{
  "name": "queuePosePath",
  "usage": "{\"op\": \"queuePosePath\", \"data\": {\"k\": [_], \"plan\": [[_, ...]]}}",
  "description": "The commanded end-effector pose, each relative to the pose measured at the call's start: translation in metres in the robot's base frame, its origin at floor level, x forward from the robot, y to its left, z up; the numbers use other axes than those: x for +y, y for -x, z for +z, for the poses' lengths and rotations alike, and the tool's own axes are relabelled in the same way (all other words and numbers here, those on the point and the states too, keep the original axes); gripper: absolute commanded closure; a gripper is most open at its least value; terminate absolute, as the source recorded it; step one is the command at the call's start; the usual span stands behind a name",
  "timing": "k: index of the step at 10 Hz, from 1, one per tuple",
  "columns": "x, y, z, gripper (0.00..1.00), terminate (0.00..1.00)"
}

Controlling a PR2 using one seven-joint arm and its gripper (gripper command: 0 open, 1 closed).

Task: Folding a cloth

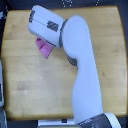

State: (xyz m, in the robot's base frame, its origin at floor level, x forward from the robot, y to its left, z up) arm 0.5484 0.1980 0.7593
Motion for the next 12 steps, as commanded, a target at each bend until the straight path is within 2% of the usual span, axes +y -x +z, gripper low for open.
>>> {"op": "queuePosePath", "data": {"k": [1, 12], "plan": [[0.021, -0.019, -0.013, 0.0, 0.0], [0.021, -0.028, 0.007, 0.0, 0.0]]}}
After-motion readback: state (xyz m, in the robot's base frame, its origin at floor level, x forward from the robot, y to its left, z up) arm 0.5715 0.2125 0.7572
